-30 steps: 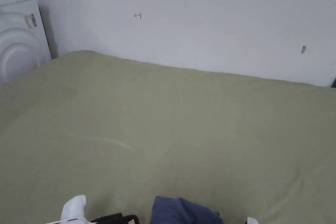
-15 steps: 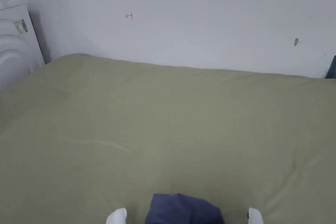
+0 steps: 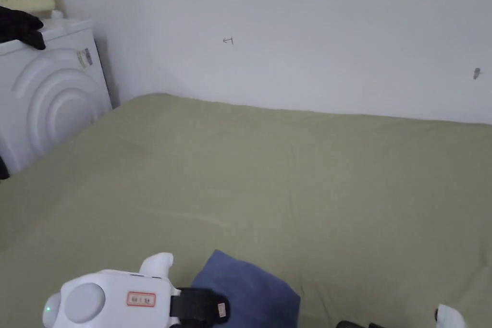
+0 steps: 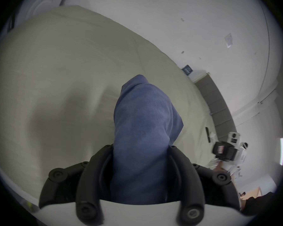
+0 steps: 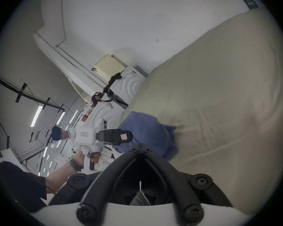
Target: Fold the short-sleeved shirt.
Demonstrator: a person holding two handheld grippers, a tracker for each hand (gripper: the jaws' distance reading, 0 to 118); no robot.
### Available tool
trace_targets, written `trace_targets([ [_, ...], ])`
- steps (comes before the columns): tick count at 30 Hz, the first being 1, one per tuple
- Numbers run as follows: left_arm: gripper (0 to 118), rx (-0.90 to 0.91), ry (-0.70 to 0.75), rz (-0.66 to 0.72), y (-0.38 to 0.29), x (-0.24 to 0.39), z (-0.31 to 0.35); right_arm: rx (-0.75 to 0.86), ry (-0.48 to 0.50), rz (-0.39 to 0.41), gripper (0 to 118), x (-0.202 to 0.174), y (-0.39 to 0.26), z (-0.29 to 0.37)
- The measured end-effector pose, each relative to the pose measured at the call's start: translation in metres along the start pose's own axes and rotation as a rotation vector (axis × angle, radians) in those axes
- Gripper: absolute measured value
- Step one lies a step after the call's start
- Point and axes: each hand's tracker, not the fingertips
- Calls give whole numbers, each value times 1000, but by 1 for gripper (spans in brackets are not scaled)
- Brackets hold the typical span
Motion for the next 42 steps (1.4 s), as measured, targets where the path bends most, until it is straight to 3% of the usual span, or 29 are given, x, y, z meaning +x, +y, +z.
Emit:
trace_targets([
  [6,43,-1,106,70,56,-141,105,32,40,12,1,-37,-6,-14],
  [12,44,-138,352,144,55,-279,157,27,15,22,1,-58,-18,-32],
  [15,44,-16,161,233,33,-296,158,22,6,26,1,-67,-20,-33],
  [18,47,28,154,107,18,-281,162,5,-23,72,1,-78,-18,-31],
  [21,73,72,294,120,14,-262,191,24,0,76,1,-89,-14,-21],
  [23,76,148,361,68,21,-249,228,43,46,102,1,-98,-12,-9],
  [25,78,256,432,-1,24,-212,266,49,27,160,1,-110,-10,5],
  [29,83,507,420,-153,25,-97,310,70,-100,317,1,-127,-8,38],
  [33,82,631,516,-337,6,20,271,122,-308,433,1,-132,1,63],
  [34,80,696,544,-354,-6,37,247,135,-360,426,1,-129,4,68],
  [35,62,754,569,-352,-19,62,226,149,-415,441,1,-126,6,72],
  [37,0,770,476,-337,-42,106,177,184,-551,465,1,-125,8,79],
  [40,0,774,449,-351,-65,152,112,216,-809,514,1,-129,6,86],
  [42,0,714,432,-377,-71,183,82,300,-855,538,1,-130,4,96],
])
